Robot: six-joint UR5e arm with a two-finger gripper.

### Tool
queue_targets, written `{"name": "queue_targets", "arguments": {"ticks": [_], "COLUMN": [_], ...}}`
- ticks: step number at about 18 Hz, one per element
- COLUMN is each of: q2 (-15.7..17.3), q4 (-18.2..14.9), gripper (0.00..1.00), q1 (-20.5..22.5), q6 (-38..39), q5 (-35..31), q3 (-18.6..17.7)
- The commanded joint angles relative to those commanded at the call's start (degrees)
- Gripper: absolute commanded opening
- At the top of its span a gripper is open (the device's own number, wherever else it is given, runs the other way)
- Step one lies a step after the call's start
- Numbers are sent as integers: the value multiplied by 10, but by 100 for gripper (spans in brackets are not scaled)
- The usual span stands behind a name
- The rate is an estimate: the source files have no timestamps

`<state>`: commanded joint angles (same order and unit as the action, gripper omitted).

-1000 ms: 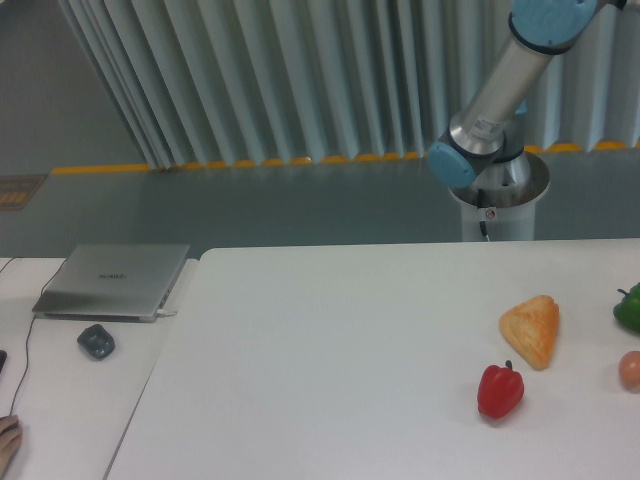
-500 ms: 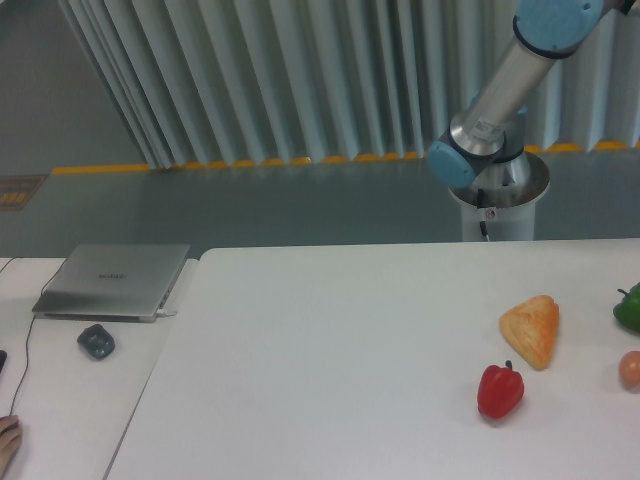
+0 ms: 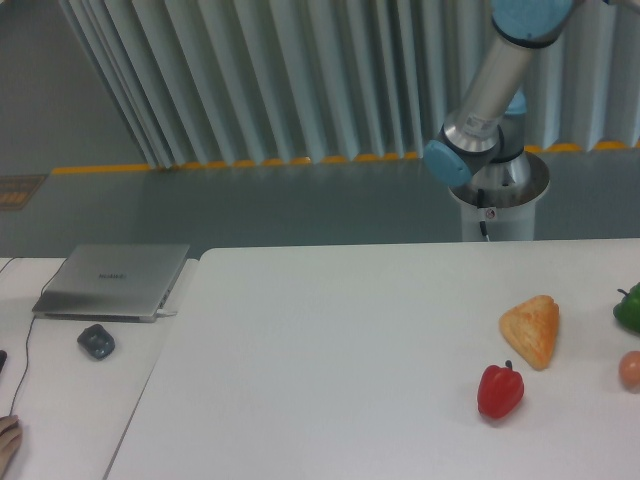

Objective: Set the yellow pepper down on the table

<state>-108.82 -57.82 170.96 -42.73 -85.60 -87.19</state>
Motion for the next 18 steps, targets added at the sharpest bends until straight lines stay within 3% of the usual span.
{"name": "queue_targets", "arguments": {"ticks": [3, 5, 10, 15, 18], "q2": [20, 20, 19, 9, -17], "q4": [-12, -10, -8, -4, 3], "gripper": [22, 23, 23, 23, 24], "q1": [-50, -111, -214, -297, -335], "q6": [58, 106, 191, 261, 284], "q5": [-34, -83, -152, -194, -208], "q3": [1, -3, -7, -21, -26]}}
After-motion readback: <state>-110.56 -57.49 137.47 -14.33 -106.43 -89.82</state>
